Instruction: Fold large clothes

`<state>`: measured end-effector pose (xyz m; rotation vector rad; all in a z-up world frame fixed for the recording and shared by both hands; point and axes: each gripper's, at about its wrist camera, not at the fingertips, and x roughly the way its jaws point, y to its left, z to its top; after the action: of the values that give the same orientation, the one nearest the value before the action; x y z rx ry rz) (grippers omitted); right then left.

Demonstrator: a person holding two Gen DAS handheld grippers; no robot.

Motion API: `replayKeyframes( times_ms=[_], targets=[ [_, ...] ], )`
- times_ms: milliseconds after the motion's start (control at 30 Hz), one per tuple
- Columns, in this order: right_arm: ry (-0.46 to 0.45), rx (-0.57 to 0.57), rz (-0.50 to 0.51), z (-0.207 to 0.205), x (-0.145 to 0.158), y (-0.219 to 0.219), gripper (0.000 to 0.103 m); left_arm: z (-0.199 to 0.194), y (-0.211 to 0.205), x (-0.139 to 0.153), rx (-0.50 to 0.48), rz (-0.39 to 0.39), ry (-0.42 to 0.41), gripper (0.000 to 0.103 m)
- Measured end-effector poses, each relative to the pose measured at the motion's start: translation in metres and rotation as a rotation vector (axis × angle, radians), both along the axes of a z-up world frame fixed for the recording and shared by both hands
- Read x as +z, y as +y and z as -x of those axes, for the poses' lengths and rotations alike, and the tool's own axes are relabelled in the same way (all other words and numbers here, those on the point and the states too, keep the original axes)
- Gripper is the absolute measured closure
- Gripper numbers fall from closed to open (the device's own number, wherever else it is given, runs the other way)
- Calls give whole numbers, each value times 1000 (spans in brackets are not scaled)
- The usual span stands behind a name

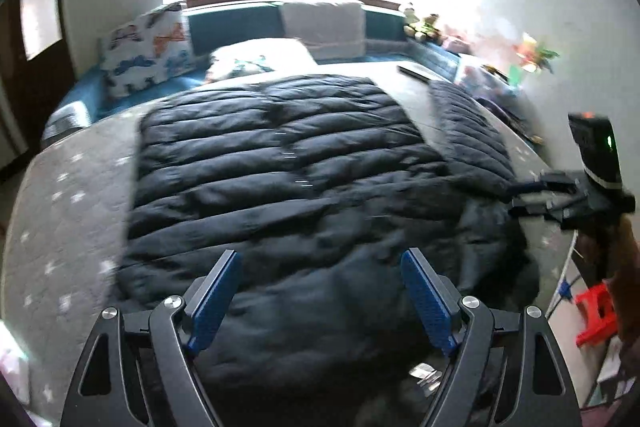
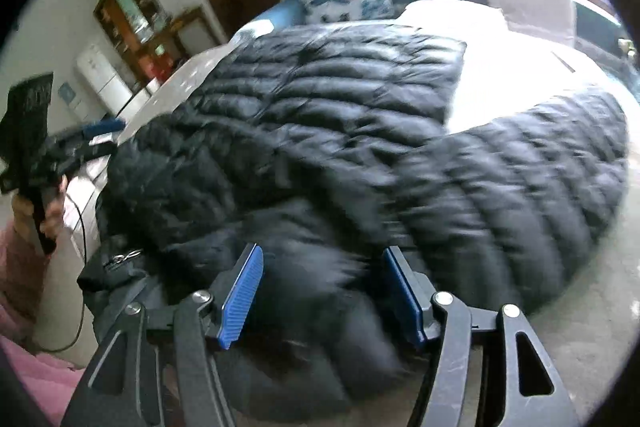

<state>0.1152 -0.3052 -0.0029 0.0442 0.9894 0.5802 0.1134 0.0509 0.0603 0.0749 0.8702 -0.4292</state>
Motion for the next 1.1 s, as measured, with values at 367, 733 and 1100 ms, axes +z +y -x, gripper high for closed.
replayKeyframes(
  times_ms=[367, 733, 1100],
  targets=[
    [41, -386, -66, -46, -16, -145, 35, -19, -97, -49, -125, -38, 119, 28],
    [152, -560, -287, -118, -59, -207, 35, -28, -157, -36, -247, 17, 158, 54],
    [187, -626, -578, -143, -82, -231, 89, -53, -197, -48, -331, 57, 208, 55]
  ],
)
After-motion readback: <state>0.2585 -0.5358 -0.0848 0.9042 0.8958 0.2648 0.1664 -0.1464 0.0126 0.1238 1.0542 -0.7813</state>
